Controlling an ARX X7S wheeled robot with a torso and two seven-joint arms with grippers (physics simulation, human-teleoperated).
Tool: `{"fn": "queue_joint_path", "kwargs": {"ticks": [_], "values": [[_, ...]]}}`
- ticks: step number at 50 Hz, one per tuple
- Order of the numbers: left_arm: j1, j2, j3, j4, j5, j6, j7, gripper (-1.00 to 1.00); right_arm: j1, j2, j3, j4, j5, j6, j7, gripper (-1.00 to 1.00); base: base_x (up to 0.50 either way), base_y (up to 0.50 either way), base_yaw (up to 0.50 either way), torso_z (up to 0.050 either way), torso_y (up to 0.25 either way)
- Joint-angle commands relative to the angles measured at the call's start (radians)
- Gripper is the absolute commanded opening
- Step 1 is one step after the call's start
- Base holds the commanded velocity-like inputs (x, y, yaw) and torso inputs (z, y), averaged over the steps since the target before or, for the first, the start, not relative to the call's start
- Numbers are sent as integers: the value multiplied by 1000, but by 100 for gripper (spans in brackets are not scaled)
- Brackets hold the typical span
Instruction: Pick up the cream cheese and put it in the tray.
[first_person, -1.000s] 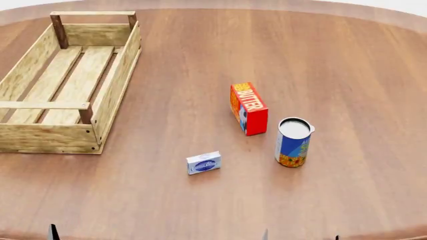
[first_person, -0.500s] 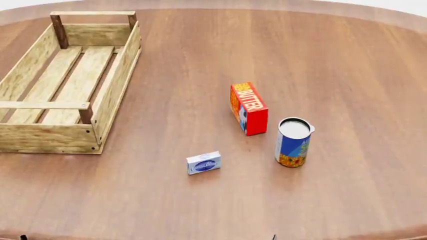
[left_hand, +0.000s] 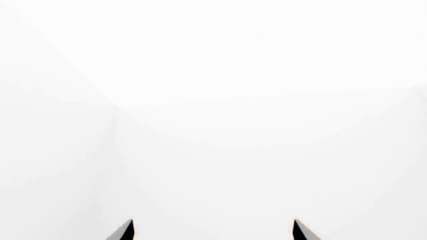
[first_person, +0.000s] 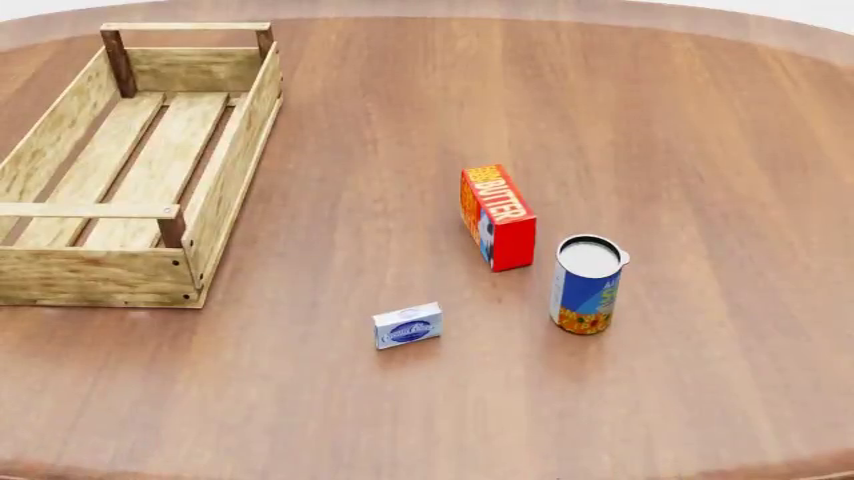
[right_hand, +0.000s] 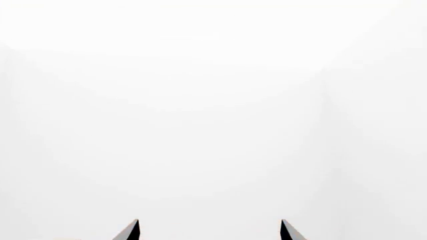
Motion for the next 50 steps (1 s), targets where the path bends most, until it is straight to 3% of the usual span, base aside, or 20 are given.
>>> {"fn": "queue_joint_path", "kwargs": {"ticks": [1,50], "values": [[-11,-29,34,-6,13,-7,-51,100,4,-4,6,10,-50,-8,41,100,0,4,0,0,0],[-16,-58,70,10,21,-36,-94,100,13,31,-36,17,-89,6,122,100,60,146,0,0,0]]}}
